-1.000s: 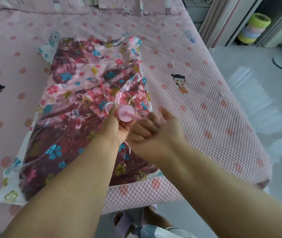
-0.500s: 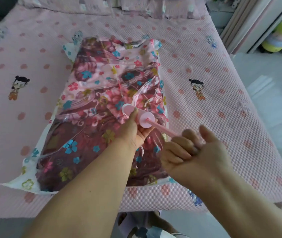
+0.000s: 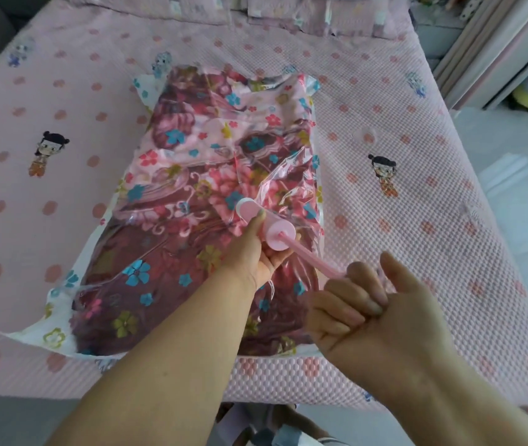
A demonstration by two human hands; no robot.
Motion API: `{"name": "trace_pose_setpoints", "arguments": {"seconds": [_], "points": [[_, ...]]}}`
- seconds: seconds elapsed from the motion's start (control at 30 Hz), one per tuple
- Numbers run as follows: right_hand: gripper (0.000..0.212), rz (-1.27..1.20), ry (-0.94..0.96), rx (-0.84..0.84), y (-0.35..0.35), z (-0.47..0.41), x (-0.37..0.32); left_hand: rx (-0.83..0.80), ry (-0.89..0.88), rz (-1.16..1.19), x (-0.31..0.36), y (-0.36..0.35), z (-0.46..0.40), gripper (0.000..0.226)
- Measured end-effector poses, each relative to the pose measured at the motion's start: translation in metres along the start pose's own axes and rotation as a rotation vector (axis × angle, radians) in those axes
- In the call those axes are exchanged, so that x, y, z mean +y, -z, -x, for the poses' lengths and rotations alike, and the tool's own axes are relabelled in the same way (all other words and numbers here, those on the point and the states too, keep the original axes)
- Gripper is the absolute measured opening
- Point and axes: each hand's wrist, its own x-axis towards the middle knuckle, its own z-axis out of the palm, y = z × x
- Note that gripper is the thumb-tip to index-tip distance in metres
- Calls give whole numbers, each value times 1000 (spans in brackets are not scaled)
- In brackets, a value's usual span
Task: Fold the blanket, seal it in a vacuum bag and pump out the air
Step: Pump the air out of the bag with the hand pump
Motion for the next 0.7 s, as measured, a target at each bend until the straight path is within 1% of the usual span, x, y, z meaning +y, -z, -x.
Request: {"name": "trace_pose_setpoints", "arguments": {"seconds": [0.03,0.1,0.13,0.2,0.23,0.27,0.3,0.33,0.4,0.47,0.57,0.63,0.67,0.7], "points": [[53,-30,16,20,-2,-5,-4,3,4,0,-2,-2,-3,42],[57,-133,8,133,-14,-31,-8,-3,34,19,-7,-10,-1,41],[59,-163,7,199,-23,-50,-10,-21,71,27,-7,-14,3,47],[60,-182,-4,323,-38,-83,-10,-122,154,96,-9,-18,6,63],[60,-176,-5,339,-39,-91,-10,-167,186,114,-8,-17,4,64],[59,-147,-6,324,-36,-90,-10,-193,220,120,-5,-17,4,65],[55,-149,-24,279,-32,-79,-13,-169,211,89,-4,-18,1,64],[51,-143,-50,224,-25,-63,-16,-94,146,39,-5,-19,-3,61],[44,-65,-65,112,-10,-32,-24,7,44,27,-4,-17,-8,47],[47,-100,-59,54,-6,-10,-32,8,11,44,-4,-15,-9,37],[55,-248,-24,124,-17,-32,-36,-5,40,20,-9,-25,-5,42],[57,-228,-6,230,-29,-67,-28,-43,81,66,-14,-35,0,44],[57,-219,-24,271,-31,-82,-25,-3,42,23,-16,-38,3,52],[56,-194,-47,256,-30,-91,-23,-35,37,82,-17,-36,-1,58]]}}
